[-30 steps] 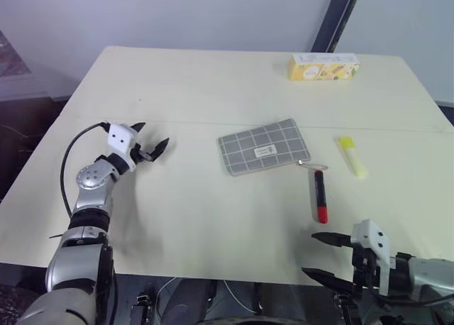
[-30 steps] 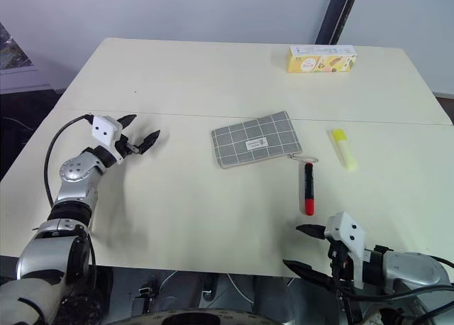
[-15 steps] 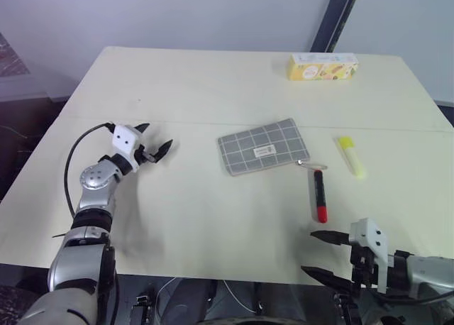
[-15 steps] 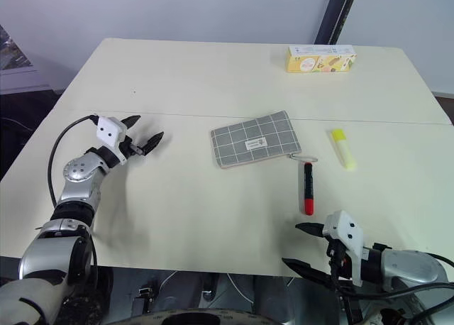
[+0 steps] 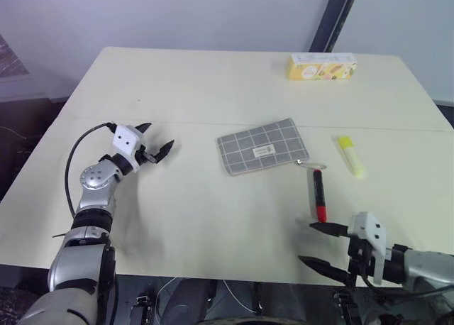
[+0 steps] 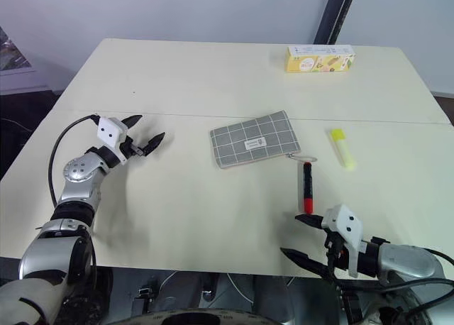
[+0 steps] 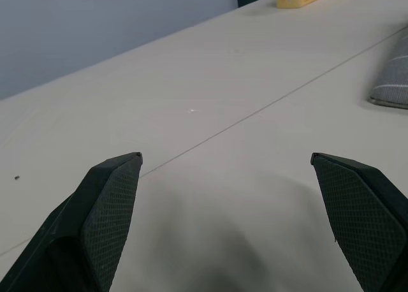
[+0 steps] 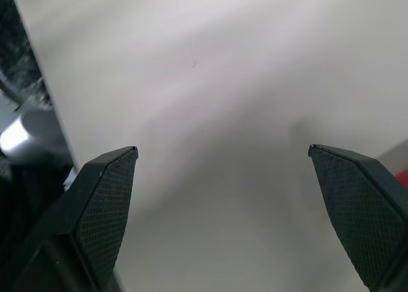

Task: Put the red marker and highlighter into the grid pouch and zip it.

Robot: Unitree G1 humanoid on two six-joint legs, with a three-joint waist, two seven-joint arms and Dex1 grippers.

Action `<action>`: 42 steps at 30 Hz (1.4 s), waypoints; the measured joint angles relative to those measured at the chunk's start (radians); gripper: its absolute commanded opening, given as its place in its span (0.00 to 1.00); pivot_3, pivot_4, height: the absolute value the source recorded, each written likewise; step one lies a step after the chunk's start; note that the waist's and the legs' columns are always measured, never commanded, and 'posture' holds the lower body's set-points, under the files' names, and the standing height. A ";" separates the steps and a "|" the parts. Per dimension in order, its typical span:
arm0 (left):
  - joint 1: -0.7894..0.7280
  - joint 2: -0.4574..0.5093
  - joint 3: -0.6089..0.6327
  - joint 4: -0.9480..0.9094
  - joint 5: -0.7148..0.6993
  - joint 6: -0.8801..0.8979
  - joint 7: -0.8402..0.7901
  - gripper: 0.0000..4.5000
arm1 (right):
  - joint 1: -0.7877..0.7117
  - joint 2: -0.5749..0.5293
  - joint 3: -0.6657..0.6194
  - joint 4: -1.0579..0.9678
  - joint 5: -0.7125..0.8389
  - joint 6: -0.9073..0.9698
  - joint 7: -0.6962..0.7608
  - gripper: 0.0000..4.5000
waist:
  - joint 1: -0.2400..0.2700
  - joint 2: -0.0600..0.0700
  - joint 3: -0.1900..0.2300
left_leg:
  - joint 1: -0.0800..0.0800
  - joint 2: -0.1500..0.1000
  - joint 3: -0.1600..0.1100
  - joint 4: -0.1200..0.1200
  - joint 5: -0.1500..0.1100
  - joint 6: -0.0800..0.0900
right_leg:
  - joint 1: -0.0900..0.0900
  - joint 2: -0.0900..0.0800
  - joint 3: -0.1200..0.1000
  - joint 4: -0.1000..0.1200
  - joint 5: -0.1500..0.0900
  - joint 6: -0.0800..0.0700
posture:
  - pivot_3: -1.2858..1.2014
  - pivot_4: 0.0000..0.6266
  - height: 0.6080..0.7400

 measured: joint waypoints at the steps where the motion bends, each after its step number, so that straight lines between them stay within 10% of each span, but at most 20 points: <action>1: 0.002 0.001 -0.001 -0.002 0.001 -0.011 -0.005 1.00 | -0.018 0.008 0.000 0.001 0.010 0.005 -0.007 0.80 | -0.001 0.000 0.000 | 0.000 0.000 0.000 0.000 0.000 0.000 | 0.000 0.000 0.000 0.000 0.000 0.000 | 0.52 0.24 1.00; 8: 0.009 0.034 -0.120 -0.049 0.114 -0.246 -0.079 1.00 | -0.468 0.219 0.031 0.136 -0.029 -0.045 -0.274 0.01 | -0.003 0.000 0.000 | 0.001 0.000 0.001 0.000 0.001 -0.001 | -0.001 0.000 0.000 0.000 0.002 -0.003 | 0.52 0.24 1.00; 21: -0.077 0.026 -0.320 0.038 0.381 -0.531 0.020 1.00 | -1.011 0.364 0.385 0.823 -0.537 -0.130 -0.623 0.01 | 0.001 -0.001 0.000 | -0.001 -0.002 0.001 -0.002 0.003 0.001 | -0.005 0.002 0.001 0.004 0.003 -0.001 | 0.52 0.24 1.00; 33: -0.244 -0.087 -0.502 0.151 0.718 -0.541 0.436 1.00 | -1.013 0.322 0.402 0.898 -0.602 -0.160 -0.548 0.01 | -0.001 0.000 -0.001 | 0.001 -0.003 0.001 0.000 0.003 0.002 | -0.002 0.003 0.001 0.006 0.004 0.001 | 0.52 0.24 1.00; 42: -0.303 -0.128 -0.541 0.230 0.702 -0.514 0.414 0.10 | -0.977 0.320 0.397 0.832 -0.602 -0.127 -0.532 0.00 | -0.004 0.000 -0.002 | 0.002 -0.002 0.001 0.001 0.003 0.001 | -0.002 0.003 0.000 0.006 0.004 0.002 | 0.52 0.24 1.00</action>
